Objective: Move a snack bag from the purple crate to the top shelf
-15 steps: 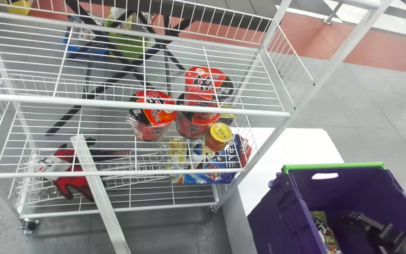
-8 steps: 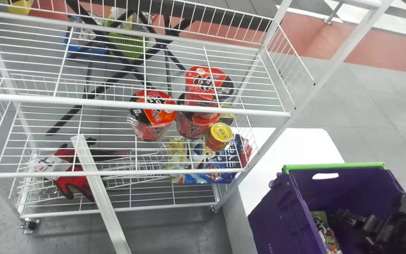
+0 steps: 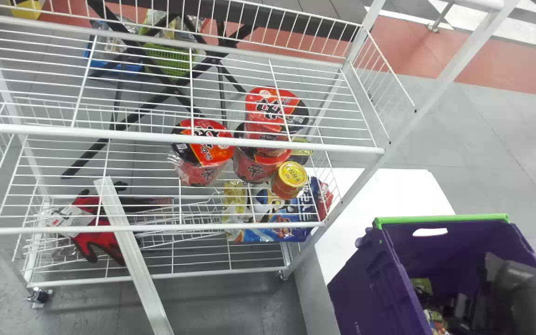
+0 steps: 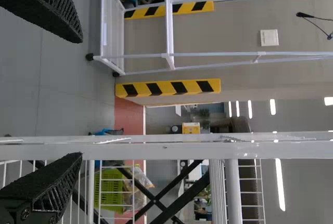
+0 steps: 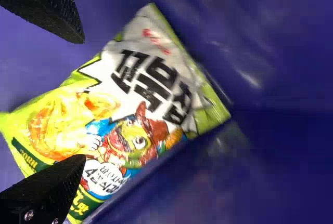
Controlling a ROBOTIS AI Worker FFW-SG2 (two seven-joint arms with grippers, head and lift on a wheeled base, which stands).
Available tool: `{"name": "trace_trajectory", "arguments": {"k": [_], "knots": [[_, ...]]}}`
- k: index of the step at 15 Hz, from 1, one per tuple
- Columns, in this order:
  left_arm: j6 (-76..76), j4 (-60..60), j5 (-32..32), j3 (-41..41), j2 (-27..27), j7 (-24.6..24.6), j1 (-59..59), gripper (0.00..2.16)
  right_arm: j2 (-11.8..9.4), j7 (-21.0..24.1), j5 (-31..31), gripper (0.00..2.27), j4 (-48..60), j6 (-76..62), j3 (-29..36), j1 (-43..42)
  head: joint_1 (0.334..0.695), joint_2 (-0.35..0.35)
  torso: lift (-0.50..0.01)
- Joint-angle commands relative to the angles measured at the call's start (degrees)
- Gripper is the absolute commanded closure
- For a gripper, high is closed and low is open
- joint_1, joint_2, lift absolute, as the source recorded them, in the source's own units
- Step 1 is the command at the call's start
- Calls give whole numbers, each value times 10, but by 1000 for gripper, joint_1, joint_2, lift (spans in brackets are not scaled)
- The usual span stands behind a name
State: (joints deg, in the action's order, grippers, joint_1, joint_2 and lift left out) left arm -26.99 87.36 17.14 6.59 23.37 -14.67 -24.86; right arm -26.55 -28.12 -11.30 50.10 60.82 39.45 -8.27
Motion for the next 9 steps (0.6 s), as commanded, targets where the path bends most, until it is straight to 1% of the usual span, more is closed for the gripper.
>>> {"name": "trace_trajectory", "arguments": {"k": [1, 5, 7, 8, 9], "knots": [[-8, 0, 0, 0, -1, 0, -3, 12, 3, -4, -36, -2, -4, -9, -43, -1, 695, -350, -453], [-8, 0, 1, 0, -2, 0, -4, 12, 5, -11, -106, -2, -42, -71, -70, -10, 695, -350, -453], [-10, 0, 1, -1, -2, 0, -4, 12, -3, -14, -118, -2, -76, -111, -71, -18, 695, -350, -453], [-10, 0, 1, 0, -3, 0, -4, 12, -1, -28, -129, -2, -86, -129, -76, -18, 695, -350, -453], [-10, 0, 1, 0, -3, 1, -4, 12, 0, -32, -141, -2, -95, -145, -82, -17, 695, -350, -453]]}}
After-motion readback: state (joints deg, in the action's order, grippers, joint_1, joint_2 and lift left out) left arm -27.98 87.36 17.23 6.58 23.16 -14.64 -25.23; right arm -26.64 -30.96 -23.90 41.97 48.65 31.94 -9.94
